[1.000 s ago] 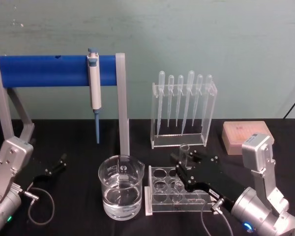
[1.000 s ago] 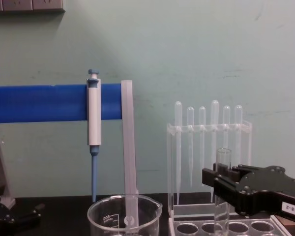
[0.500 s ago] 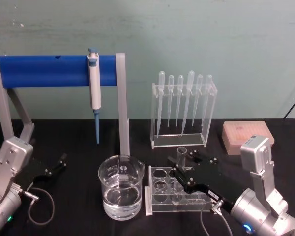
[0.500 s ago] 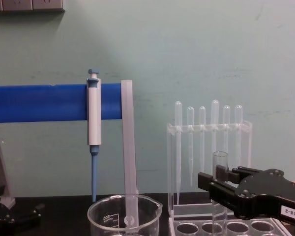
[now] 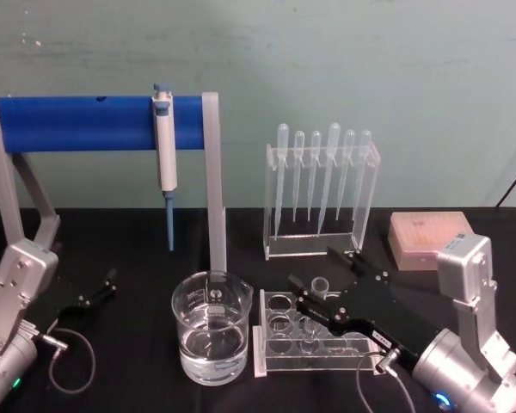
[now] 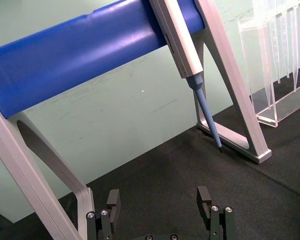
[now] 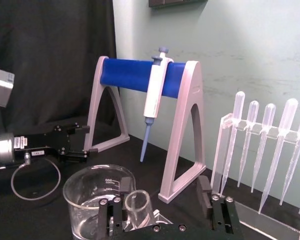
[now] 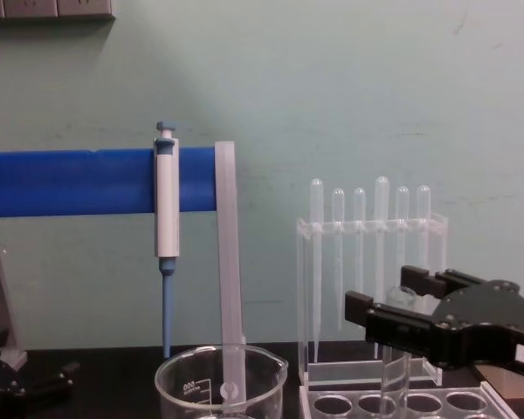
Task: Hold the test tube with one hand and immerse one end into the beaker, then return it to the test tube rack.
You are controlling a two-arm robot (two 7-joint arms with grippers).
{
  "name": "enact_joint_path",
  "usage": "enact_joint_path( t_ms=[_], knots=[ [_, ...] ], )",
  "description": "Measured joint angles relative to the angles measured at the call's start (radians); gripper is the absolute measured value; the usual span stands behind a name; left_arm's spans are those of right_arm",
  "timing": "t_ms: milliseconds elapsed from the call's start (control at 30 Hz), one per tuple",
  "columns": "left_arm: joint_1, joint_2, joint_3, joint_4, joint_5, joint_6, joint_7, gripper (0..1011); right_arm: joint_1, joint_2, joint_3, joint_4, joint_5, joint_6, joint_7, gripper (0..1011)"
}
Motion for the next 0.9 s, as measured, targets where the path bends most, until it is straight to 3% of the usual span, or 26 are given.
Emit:
enact_joint_path(
  t_ms=[133, 267, 567, 667, 900],
  knots=[
    [0.0, 0.0, 0.0, 0.0, 0.0, 0.0, 0.0, 1000, -0.033, 0.013, 0.014, -0.046, 0.01, 0.004, -0.006, 941],
    [0.0, 0.0, 0.0, 0.0, 0.0, 0.0, 0.0, 1000, -0.071, 0.028, 0.032, -0.091, 0.019, 0.004, -0.012, 1004],
    [0.0, 0.0, 0.0, 0.0, 0.0, 0.0, 0.0, 1000, -0.171, 0.071, 0.088, -0.193, 0.037, 0.005, -0.031, 1004],
    [0.0, 0.0, 0.0, 0.0, 0.0, 0.0, 0.0, 1000, -0.222, 0.084, 0.131, -0.229, 0.04, -0.007, -0.05, 1004],
    [0.0, 0.0, 0.0, 0.0, 0.0, 0.0, 0.0, 1000, -0.273, 0.077, 0.213, -0.229, 0.035, -0.02, -0.098, 1004]
  ],
)
